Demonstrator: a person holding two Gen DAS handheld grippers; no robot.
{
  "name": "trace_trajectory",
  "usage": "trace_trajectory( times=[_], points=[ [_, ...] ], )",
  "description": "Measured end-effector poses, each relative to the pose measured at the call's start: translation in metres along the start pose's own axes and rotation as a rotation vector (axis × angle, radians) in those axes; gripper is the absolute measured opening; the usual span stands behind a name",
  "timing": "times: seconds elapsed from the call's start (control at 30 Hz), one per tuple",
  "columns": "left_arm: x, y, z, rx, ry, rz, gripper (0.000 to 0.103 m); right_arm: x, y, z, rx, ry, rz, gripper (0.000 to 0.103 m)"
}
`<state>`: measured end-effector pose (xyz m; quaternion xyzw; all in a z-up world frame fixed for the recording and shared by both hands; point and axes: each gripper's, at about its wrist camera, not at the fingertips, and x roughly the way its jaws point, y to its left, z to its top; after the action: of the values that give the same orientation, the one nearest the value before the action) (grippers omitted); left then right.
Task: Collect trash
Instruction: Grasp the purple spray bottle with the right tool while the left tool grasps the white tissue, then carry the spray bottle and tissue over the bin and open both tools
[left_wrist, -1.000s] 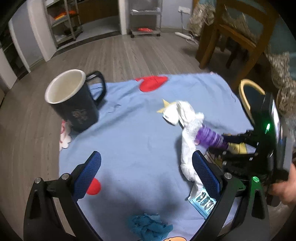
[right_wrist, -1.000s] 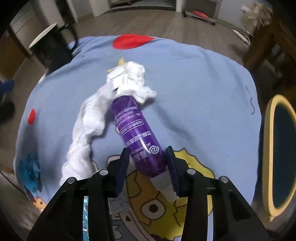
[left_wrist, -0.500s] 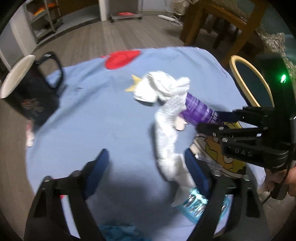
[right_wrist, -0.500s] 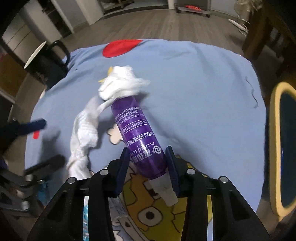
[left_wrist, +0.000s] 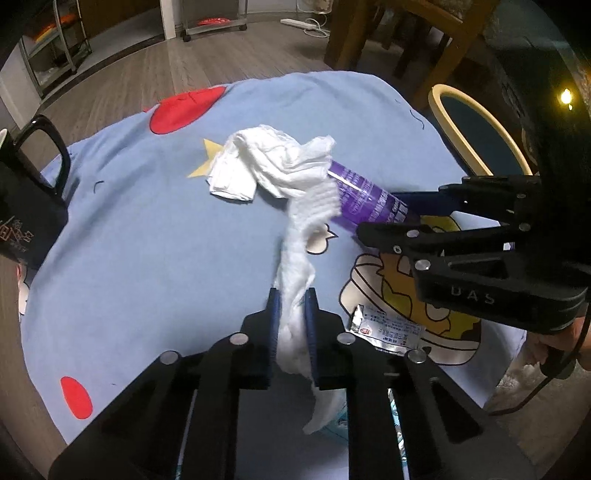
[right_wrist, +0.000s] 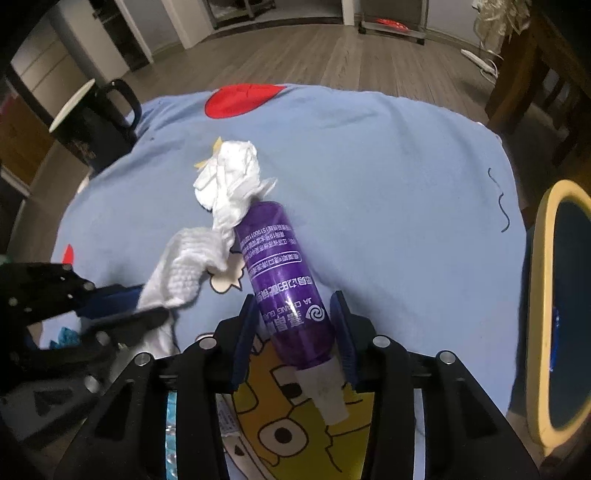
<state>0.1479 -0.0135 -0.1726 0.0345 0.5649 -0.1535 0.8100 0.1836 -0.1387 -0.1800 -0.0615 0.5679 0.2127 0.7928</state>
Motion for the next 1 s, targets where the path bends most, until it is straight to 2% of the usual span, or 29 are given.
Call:
trace_trajectory(
  times=[0.2,0.3,0.37,0.53,0.63,0.77,1.0],
  points=[
    [-0.016,-0.003,0.001,0.029,-0.031,0.022,0.012,-0.015,-0.003,-0.001,0.017,0.007,-0.030,0.040],
    [-0.029,-0.009,0.003,0.043,-0.061,0.024,0.012,-0.031,-0.011,-0.006,0.049,0.029,-0.076,0.039],
    [-0.037,-0.012,0.003,0.057,-0.079,0.025,0.012,-0.044,-0.019,-0.010,0.075,0.053,-0.092,0.039],
    [-0.053,-0.023,0.005,0.080,-0.117,0.020,0.012,-0.091,-0.045,-0.019,0.136,0.041,-0.087,0.034],
    [-0.057,-0.034,0.007,0.108,-0.138,0.005,0.012,-0.107,-0.059,-0.031,0.125,0.046,-0.112,0.034],
    [-0.058,-0.045,0.009,0.132,-0.140,-0.010,0.012,-0.105,-0.089,-0.049,0.253,0.061,-0.051,0.034],
    [-0.066,-0.070,0.012,0.188,-0.160,-0.037,0.012,-0.121,-0.101,-0.045,0.284,-0.012,-0.031,0.034]
  ],
)
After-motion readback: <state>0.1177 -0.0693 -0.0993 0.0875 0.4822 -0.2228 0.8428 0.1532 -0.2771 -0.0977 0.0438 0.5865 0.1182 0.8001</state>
